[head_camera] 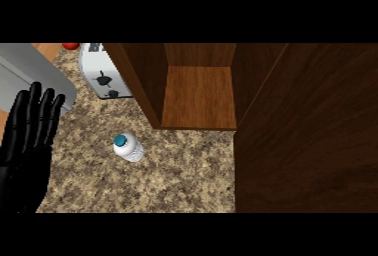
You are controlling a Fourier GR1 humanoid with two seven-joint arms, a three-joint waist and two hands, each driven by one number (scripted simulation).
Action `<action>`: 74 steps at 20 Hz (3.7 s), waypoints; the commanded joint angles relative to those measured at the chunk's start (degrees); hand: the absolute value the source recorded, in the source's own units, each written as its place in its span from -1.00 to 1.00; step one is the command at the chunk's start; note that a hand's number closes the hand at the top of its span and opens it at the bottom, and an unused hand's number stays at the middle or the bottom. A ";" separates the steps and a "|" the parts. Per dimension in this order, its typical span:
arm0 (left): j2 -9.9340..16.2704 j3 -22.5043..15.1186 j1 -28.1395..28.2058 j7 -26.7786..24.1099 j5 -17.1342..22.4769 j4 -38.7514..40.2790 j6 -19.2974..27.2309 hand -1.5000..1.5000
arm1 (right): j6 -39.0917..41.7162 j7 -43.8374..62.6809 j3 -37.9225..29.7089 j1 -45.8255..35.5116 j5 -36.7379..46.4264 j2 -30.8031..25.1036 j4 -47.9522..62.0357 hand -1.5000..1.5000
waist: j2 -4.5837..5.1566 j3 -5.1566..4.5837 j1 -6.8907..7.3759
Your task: Pick up the bottled water, place it into the cabinet and close the cabinet
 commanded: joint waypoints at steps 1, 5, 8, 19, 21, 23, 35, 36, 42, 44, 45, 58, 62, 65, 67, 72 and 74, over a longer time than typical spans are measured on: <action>3.23 4.60 -6.29 3.56 6.78 1.26 -3.94 -1.00 | -1.26 0.81 2.59 -2.44 2.41 1.56 0.91 -1.00 | -0.42 0.22 -1.11; 7.09 2.06 -6.63 -2.24 17.37 6.74 -16.94 -1.00 | 0.19 -0.56 1.87 2.76 -1.48 1.82 -4.96 -1.00 | -0.41 0.14 -2.79; 8.43 -1.06 -0.90 6.40 23.78 10.03 -21.51 -1.00 | 2.95 9.24 4.94 8.29 -7.09 2.09 -4.48 -1.00 | -0.39 0.15 -3.03; 15.88 7.59 0.53 17.64 39.82 5.89 -25.34 -1.00 | 3.37 12.93 13.57 26.56 -4.53 3.37 -23.36 -1.00 | -0.61 0.25 -1.55; 14.54 7.47 4.19 16.75 37.05 1.82 -25.47 -1.00 | 4.33 13.75 11.11 28.08 -8.59 2.51 -24.42 -1.00 | -0.61 0.25 -1.38; 14.68 8.70 4.87 15.52 36.15 3.80 -27.02 -1.00 | 3.77 14.27 14.36 29.25 -5.33 3.06 -27.05 -1.00 | -0.61 0.23 -1.42; 11.94 12.54 2.43 2.63 24.21 20.62 -33.30 -1.00 | 5.82 9.79 16.87 39.75 -4.46 2.67 -30.86 -1.00 | -0.57 0.17 -2.03; 8.92 9.92 -0.03 3.21 20.23 22.53 -29.35 -1.00 | 7.18 7.24 16.66 42.02 -5.22 2.06 -29.48 -1.00 | -0.57 0.20 -2.44; 8.38 9.31 1.31 -4.04 14.02 28.79 -30.87 -1.00 | 9.20 1.64 14.57 46.57 -6.47 1.05 -29.97 -1.00 | -0.65 0.21 -2.13; 8.05 9.04 -6.14 -7.02 11.66 38.38 -30.73 -1.00 | 9.40 3.16 15.07 44.38 -6.61 0.35 -29.56 -1.00 | -0.47 0.19 -2.36; 7.46 8.57 -3.57 -8.57 9.87 37.52 -30.23 -1.00 | 9.35 4.34 9.98 42.66 -9.43 -1.00 -29.48 -1.00 | -0.46 0.21 -1.94; 7.37 10.78 -15.97 -30.23 -0.78 70.62 -25.18 -1.00 | 11.55 -4.39 16.73 51.66 -4.52 -0.14 -28.42 -1.00 | -0.40 0.15 -2.58; 6.63 9.77 -15.40 -37.67 -3.39 78.40 -24.89 -1.00 | 12.90 -7.96 18.85 58.15 -3.47 -1.61 -30.88 -1.00 | -0.50 0.11 -3.34; 6.52 9.45 -18.90 -38.24 -2.55 83.63 -29.28 -1.00 | 13.16 -7.56 17.17 57.36 -5.46 -2.82 -30.32 -1.00 | -0.40 0.13 -3.03; 5.68 8.48 -20.66 -41.35 -4.16 88.67 -29.35 -1.00 | 10.92 -6.65 19.92 53.83 -2.21 -0.81 -27.60 -1.00 | -0.15 0.07 -2.81; 2.65 7.08 -21.93 -45.32 -5.49 95.11 -28.71 -1.00 | 11.49 -8.23 18.96 55.46 -3.52 -2.28 -28.04 -1.00 | -0.01 0.00 -3.43; 4.27 8.82 -23.80 -46.50 -3.80 97.35 -30.78 -1.00 | 10.71 -8.39 19.91 55.21 -2.99 -1.66 -27.82 -1.00 | -0.02 0.01 -3.22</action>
